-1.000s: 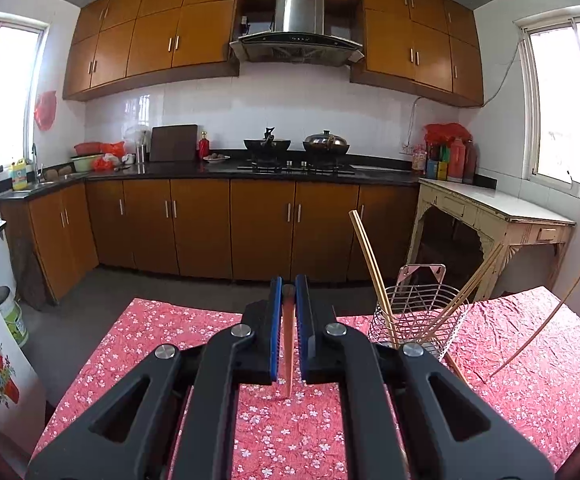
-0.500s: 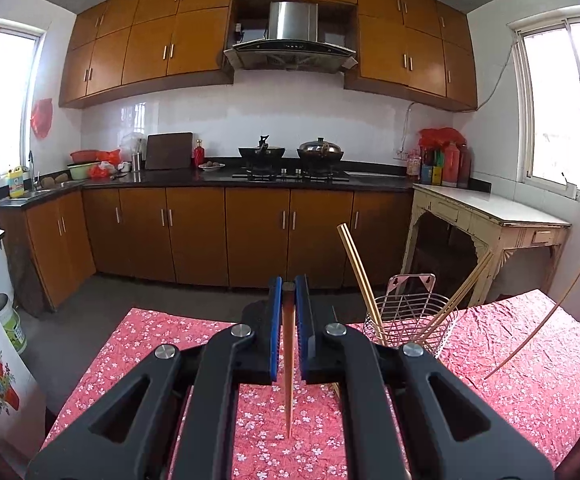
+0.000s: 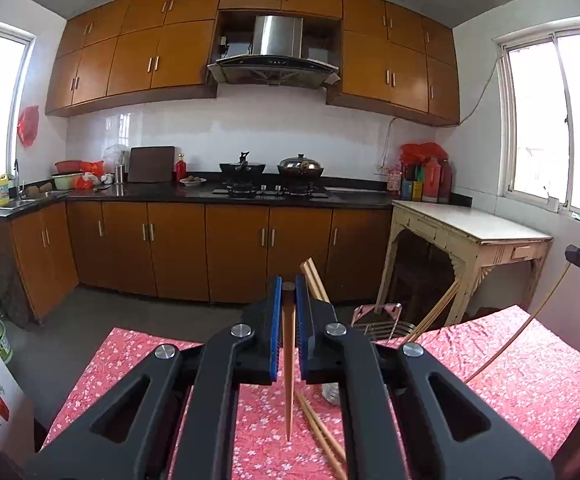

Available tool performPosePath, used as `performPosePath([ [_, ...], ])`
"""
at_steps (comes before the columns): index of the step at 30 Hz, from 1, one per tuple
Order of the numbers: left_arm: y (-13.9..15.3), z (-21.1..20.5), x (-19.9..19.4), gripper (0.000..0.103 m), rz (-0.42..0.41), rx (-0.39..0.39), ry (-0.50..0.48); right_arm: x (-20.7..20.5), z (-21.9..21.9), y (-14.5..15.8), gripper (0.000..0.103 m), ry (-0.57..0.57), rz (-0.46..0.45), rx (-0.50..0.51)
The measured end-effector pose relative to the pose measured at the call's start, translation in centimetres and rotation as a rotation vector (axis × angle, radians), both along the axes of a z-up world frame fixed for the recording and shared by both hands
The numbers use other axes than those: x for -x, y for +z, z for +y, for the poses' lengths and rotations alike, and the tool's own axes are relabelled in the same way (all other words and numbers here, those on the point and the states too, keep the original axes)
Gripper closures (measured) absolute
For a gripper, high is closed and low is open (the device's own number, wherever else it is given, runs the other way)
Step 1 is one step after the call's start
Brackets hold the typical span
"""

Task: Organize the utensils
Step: 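Lower both chopsticks into the wire holder, then open both tools to release the chopsticks into the holder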

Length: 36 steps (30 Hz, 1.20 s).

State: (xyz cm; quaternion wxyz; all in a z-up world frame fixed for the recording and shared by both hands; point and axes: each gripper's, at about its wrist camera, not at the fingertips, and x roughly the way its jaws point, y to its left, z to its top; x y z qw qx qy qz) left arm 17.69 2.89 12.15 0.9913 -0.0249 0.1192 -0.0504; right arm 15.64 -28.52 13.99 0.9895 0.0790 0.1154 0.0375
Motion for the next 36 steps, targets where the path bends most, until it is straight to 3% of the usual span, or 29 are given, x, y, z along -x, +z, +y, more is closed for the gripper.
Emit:
performPosePath([
  [8,5.8,-2.2,-0.5,0.096,-0.068,0.033,-0.041,-0.9,1.4,4.8,0.096,0.052,-0.045,-0.02],
  [15,8.2,-5.2,-2.5,0.096,-0.107,0.013,-0.048,-4.0,3.6,7.0,0.096,0.083,-0.067,-0.025],
  [21,7.9,-6.7,-5.9,0.096,-0.113,0.028,-0.03,-7.7,5.3,7.3,0.096,0.09,-0.072,-0.017],
  [29,5.1,-7.6,-10.5,0.096,-0.052,0.046,-0.005,-12.7,6.6,4.6,0.096,0.115,0.012,-0.002],
  [36,3.3,-8.0,-12.3,0.096,-0.013,0.047,-0.003,-15.0,7.1,2.1,0.096,0.137,0.063,-0.003],
])
